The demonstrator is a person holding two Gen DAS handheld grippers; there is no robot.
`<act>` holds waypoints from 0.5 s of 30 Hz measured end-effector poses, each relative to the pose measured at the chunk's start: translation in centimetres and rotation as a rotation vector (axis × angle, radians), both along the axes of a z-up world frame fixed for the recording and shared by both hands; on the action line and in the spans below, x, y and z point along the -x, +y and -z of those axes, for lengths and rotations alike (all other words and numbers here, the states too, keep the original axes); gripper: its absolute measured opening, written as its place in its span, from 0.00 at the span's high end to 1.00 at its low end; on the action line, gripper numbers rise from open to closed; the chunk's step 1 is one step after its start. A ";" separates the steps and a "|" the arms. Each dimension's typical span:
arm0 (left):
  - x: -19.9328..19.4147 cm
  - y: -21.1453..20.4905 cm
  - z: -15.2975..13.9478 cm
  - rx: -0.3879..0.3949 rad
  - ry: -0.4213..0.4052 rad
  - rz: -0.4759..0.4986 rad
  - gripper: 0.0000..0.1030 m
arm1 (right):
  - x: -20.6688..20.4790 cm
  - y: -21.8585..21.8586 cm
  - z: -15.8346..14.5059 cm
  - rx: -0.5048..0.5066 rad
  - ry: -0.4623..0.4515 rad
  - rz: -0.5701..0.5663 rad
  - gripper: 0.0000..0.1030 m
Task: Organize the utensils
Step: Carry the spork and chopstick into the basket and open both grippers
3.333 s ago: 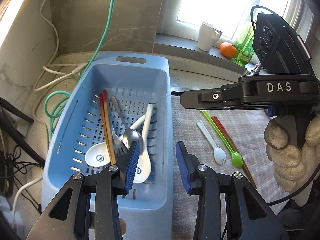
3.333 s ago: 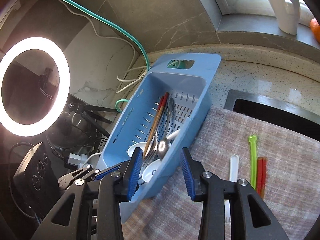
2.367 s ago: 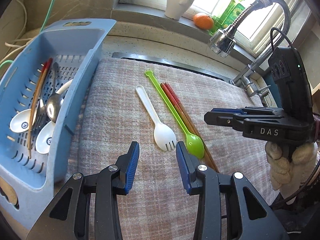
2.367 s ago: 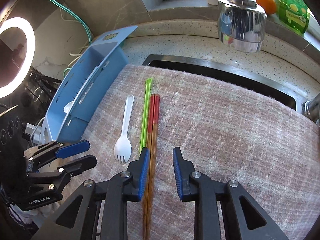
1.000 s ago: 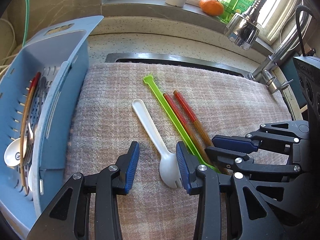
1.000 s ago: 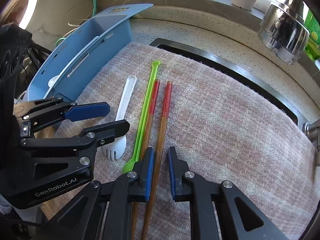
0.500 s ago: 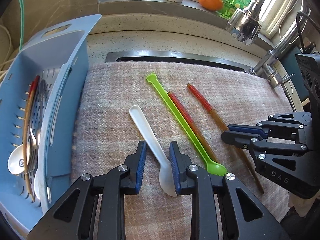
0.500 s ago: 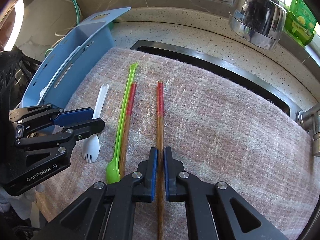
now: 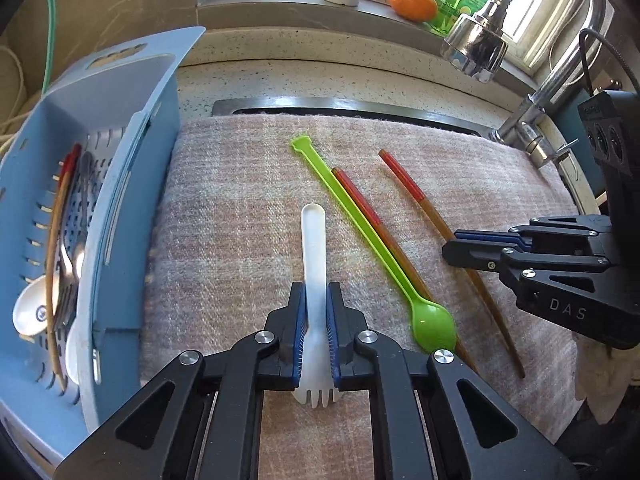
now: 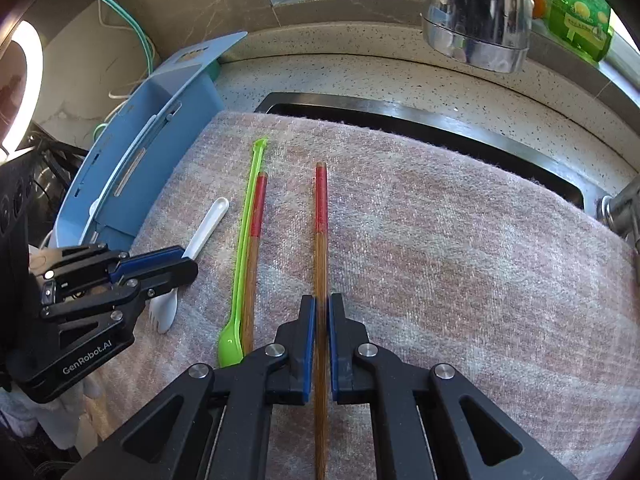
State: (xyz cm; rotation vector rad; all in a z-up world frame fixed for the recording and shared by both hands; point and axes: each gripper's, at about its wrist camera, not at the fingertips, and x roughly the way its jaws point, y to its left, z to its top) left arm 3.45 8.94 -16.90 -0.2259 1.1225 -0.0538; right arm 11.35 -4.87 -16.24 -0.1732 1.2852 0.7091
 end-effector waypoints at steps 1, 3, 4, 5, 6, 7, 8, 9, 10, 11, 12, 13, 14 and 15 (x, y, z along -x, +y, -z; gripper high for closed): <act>0.3 0.1 0.0 0.025 -0.005 -0.018 0.91 | 0.0 -0.4 0.0 -0.019 0.014 0.020 0.94; 1.1 0.3 -0.1 0.070 -0.023 -0.055 0.91 | -0.2 -1.4 0.0 -0.059 0.049 0.067 0.94; 1.5 0.3 -0.3 0.091 -0.032 -0.071 0.91 | -0.1 -1.9 0.0 -0.077 0.063 0.090 0.94; 1.9 0.3 -0.5 0.110 -0.043 -0.085 0.91 | 0.0 -2.5 -0.1 -0.091 0.073 0.108 0.94; 2.3 0.3 -0.7 0.125 -0.053 -0.095 0.91 | 0.2 -2.9 -0.3 -0.104 0.081 0.119 0.94; 2.6 0.2 -0.9 0.134 -0.060 -0.101 0.91 | 0.4 -3.2 -0.4 -0.112 0.084 0.126 0.94; 2.9 0.2 -1.1 0.139 -0.066 -0.101 0.91 | 0.5 -3.5 -0.7 -0.114 0.082 0.126 0.94; 3.1 0.2 -1.2 0.140 -0.068 -0.101 0.91 | 0.7 -3.6 -0.9 -0.112 0.074 0.121 0.94; 3.5 0.2 -1.4 0.140 -0.071 -0.103 0.91 | 0.8 -3.7 -1.1 -0.110 0.066 0.119 0.94; 3.7 0.3 -1.6 0.141 -0.076 -0.103 0.91 | 0.9 -3.7 -1.4 -0.113 0.065 0.118 0.94; 3.9 0.4 -1.8 0.138 -0.082 -0.106 0.91 | 0.9 -3.6 -1.7 -0.120 0.066 0.118 0.94; 4.3 0.7 -2.2 0.137 -0.090 -0.112 0.91 | 0.9 -3.5 -2.1 -0.128 0.064 0.117 0.94; 4.5 0.9 -2.6 0.139 -0.099 -0.114 0.91 | 0.9 -3.3 -2.6 -0.135 0.059 0.114 0.94; 4.6 1.1 -3.2 0.134 -0.110 -0.117 0.91 | 0.8 -3.0 -3.1 -0.143 0.049 0.108 0.94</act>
